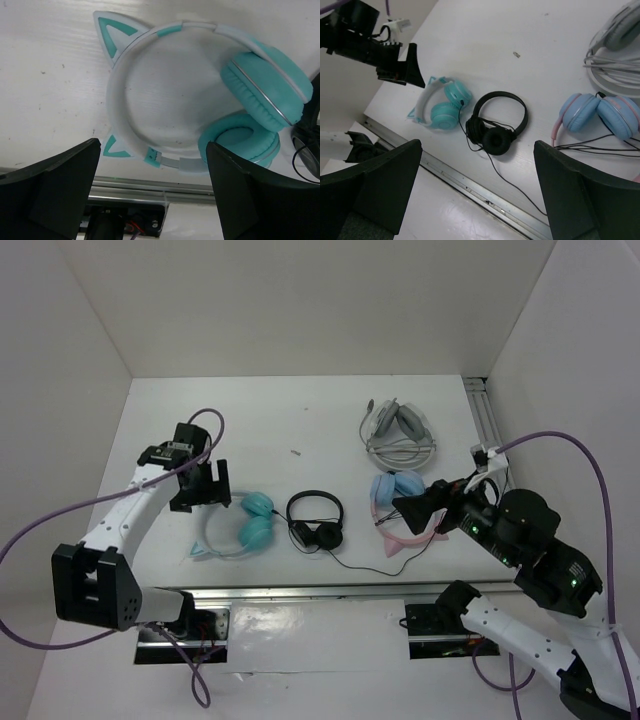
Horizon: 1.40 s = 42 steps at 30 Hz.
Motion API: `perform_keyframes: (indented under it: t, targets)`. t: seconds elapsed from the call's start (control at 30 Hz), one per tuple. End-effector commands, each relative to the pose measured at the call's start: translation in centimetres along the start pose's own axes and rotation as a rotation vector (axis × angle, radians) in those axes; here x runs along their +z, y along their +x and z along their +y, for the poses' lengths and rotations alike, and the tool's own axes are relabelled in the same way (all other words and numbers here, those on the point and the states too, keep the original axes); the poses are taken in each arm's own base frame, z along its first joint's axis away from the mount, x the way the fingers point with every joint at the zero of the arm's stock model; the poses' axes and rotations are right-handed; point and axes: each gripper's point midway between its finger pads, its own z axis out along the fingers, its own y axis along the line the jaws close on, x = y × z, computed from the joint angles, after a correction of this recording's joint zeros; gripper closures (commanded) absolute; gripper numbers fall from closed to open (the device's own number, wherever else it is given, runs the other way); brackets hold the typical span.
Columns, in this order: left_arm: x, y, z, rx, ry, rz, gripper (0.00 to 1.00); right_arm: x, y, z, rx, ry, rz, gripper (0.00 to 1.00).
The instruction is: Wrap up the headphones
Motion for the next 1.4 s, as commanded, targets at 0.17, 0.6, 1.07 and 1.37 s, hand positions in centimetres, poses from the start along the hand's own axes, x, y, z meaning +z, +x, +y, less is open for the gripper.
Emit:
perform_keyframes:
  t: [0.17,0.6,1.07,1.37]
  targets:
    - [-0.7,0.1,2.9,-0.047,-0.114,0.075,0.00,-1.0,-2.3,2.0,-0.035,-0.110,-0.093,0.00]
    - [4.2,4.0,6.0,-0.216,-0.281,0.351,0.00,-4.0,-4.3,1.9,-0.061,-0.107,-0.175,0.00]
    - [6.5,3.5,6.0,-0.211,-0.325,0.322,0.00,-4.3,-5.0,2.7,-0.071,-0.143,-0.187,0.00]
    - [9.1,5.2,5.5,-0.205,-0.302,0.363,0.12,-5.3,-6.2,2.6,-0.066,-0.127,-0.219,0.00]
